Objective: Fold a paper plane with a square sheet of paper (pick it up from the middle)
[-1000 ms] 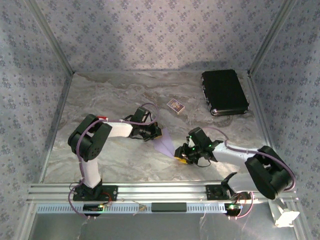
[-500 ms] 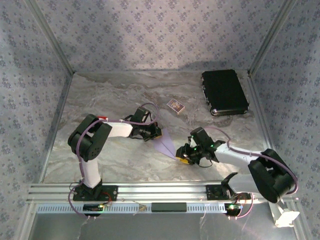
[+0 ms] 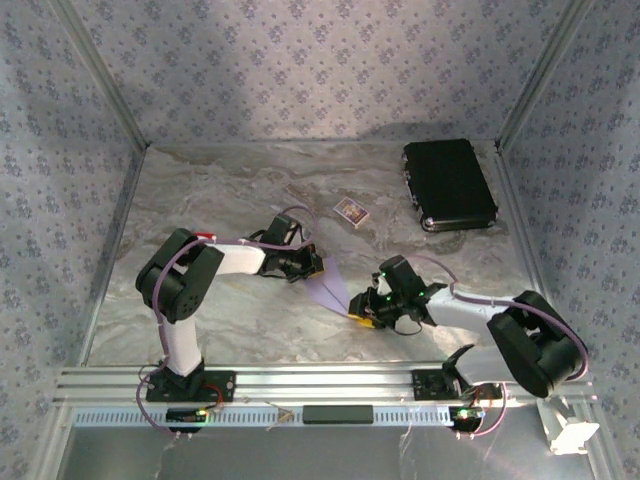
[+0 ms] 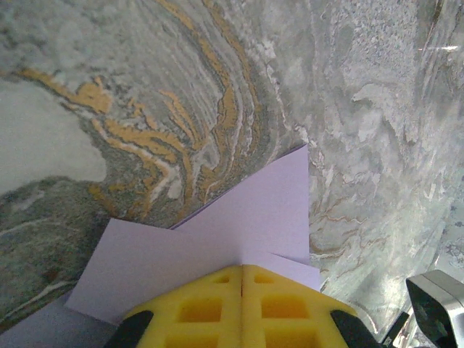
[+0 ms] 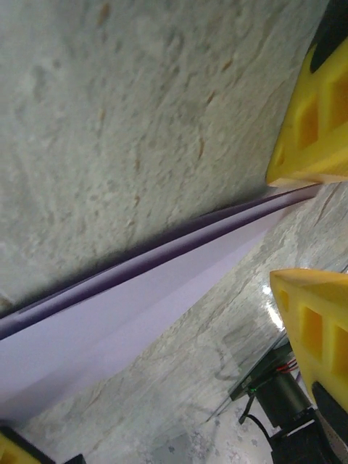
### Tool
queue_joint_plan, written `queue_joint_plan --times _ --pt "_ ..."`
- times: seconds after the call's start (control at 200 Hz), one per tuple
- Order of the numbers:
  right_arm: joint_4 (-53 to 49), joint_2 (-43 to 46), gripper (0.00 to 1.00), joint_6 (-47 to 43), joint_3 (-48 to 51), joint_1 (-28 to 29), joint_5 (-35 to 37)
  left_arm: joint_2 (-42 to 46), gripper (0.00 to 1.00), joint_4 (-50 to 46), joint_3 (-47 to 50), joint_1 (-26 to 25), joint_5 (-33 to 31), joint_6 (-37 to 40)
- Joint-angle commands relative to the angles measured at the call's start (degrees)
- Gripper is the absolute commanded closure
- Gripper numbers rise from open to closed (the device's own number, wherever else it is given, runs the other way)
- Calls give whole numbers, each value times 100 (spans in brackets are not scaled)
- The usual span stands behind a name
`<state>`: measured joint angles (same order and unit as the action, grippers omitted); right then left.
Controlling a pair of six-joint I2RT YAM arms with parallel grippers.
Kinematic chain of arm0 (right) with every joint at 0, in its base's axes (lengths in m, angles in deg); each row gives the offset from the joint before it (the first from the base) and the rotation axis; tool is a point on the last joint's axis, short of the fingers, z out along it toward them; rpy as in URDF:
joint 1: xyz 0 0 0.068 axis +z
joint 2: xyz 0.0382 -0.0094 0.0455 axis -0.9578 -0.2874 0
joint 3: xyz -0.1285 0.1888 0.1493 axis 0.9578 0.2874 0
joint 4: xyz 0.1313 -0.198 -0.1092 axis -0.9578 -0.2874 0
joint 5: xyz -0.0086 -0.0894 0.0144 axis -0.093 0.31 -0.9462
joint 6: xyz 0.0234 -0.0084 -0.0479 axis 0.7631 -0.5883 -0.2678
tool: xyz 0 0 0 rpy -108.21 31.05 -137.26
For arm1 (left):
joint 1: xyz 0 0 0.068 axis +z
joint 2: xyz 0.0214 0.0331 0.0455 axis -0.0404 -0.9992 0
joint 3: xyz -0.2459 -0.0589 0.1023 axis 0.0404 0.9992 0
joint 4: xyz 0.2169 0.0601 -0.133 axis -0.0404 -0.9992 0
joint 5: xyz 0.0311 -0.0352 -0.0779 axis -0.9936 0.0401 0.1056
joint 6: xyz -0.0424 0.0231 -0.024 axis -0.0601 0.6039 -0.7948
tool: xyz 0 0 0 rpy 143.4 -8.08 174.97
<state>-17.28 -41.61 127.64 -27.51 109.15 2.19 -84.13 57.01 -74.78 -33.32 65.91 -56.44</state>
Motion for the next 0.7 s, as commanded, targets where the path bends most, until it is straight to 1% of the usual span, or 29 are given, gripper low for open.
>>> queue_joint_plan --times 0.0,0.155,0.44,0.585,0.695 --pt "440 -65 64 -42 -26 -27 18 -83 100 -251 76 63 -305 -18" --pt "487 -3 65 -255 -20 -85 50 -82 100 -218 88 63 -298 -44" --pt "862 -61 66 -522 -70 -140 -127 -60 100 -213 77 59 -270 -53" --pt "871 -137 71 -635 -104 -184 -165 -38 100 -239 85 61 -269 -49" --pt "871 -170 82 -697 -93 -227 -259 12 100 -116 108 64 -231 -99"
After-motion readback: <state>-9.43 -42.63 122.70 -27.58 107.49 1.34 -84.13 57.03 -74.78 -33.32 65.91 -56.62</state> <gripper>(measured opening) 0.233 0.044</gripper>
